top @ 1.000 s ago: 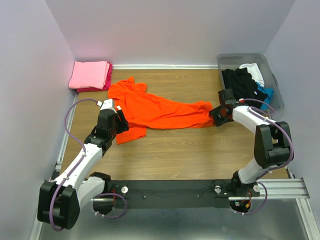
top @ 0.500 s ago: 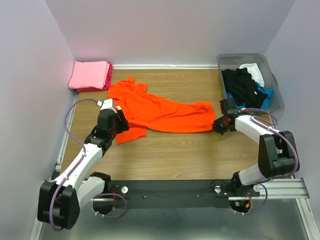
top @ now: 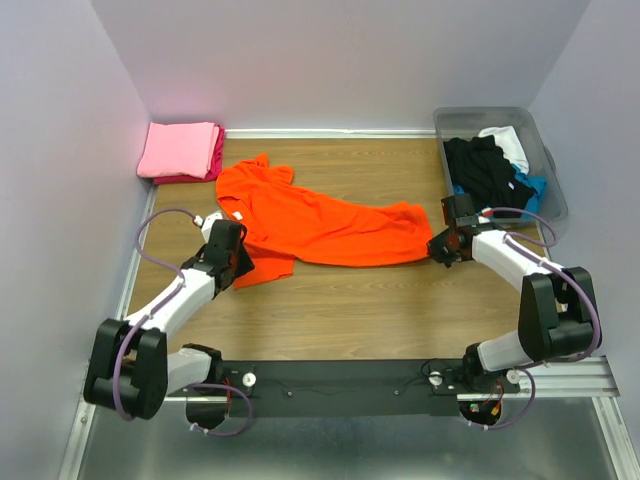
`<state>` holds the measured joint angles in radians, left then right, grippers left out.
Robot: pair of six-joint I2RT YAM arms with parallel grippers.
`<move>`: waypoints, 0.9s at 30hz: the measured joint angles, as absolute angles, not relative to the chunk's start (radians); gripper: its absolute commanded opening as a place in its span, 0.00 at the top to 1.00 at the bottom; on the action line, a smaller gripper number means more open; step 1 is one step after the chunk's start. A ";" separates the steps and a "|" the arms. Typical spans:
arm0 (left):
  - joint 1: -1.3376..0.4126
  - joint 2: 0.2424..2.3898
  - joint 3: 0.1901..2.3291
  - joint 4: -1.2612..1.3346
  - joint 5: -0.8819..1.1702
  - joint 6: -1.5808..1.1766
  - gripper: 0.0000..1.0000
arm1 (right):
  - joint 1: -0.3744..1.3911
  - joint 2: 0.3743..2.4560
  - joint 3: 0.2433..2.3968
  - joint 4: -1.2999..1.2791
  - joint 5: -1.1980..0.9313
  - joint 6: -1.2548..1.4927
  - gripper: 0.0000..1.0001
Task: Fold and stack the t-shirts
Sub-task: Flatten the tshirt out
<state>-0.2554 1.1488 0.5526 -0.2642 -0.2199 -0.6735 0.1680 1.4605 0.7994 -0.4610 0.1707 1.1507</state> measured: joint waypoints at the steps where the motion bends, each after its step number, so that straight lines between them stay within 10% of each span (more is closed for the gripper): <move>1: -0.256 1.172 0.559 -0.276 -0.231 -0.691 0.48 | 0.168 1.461 0.807 -0.461 0.175 1.132 0.99; 27: -0.256 1.326 0.641 -0.482 -0.299 -0.799 0.39 | 0.168 1.456 0.807 -0.372 0.177 0.888 0.99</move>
